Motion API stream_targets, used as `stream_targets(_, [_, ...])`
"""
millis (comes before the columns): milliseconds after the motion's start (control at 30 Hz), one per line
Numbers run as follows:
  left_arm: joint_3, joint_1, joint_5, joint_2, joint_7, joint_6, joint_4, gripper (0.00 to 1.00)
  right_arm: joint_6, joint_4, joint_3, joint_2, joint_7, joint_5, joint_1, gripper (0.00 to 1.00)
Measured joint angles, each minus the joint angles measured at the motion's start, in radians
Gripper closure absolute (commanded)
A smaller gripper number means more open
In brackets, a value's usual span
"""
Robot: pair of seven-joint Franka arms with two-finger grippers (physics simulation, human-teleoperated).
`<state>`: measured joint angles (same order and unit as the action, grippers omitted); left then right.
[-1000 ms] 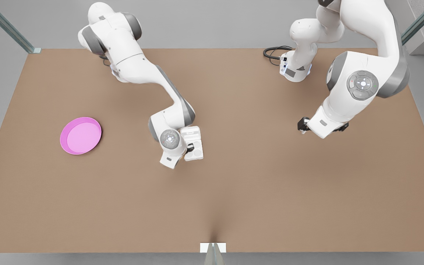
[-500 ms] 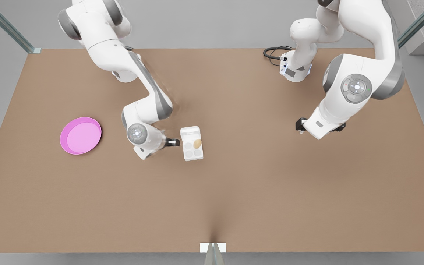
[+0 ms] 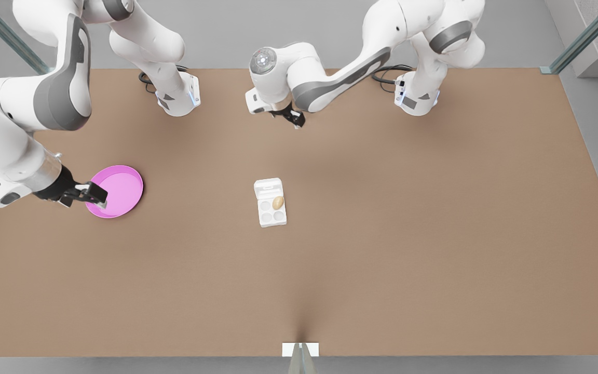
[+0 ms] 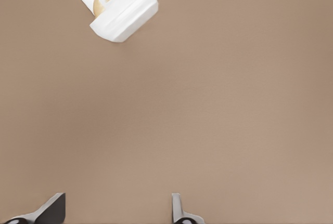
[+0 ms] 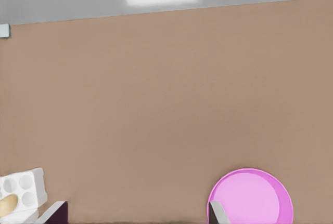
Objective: Pack egg into the box and close the box lid
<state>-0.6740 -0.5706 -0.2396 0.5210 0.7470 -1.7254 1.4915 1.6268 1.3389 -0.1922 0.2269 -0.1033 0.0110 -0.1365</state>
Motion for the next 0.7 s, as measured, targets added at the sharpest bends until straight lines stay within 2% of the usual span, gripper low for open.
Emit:
stream_targets(133, [0.069, -0.026, -0.161, 0.181, 0.183, -0.11, -0.029, 0.0, -0.025, -0.003, -0.002, 0.001, 0.033, 0.004, -0.039, 0.0])
stream_targets(267, [0.125, -0.031, -0.276, 0.276, 0.329, -0.198, -0.036, 0.0, -0.023, 0.007, -0.006, 0.002, 0.058, 0.024, -0.044, 0.0])
stream_targets(600, [0.154, 0.019, -0.353, 0.309, 0.561, -0.271, -0.132, 0.0, -0.019, 0.007, -0.024, -0.002, 0.099, 0.029, -0.038, 0.0])
stream_targets(700, [0.146, 0.141, -0.353, 0.284, 0.578, -0.261, -0.152, 0.0, -0.023, 0.005, -0.079, -0.008, 0.086, 0.029, -0.031, 0.0])
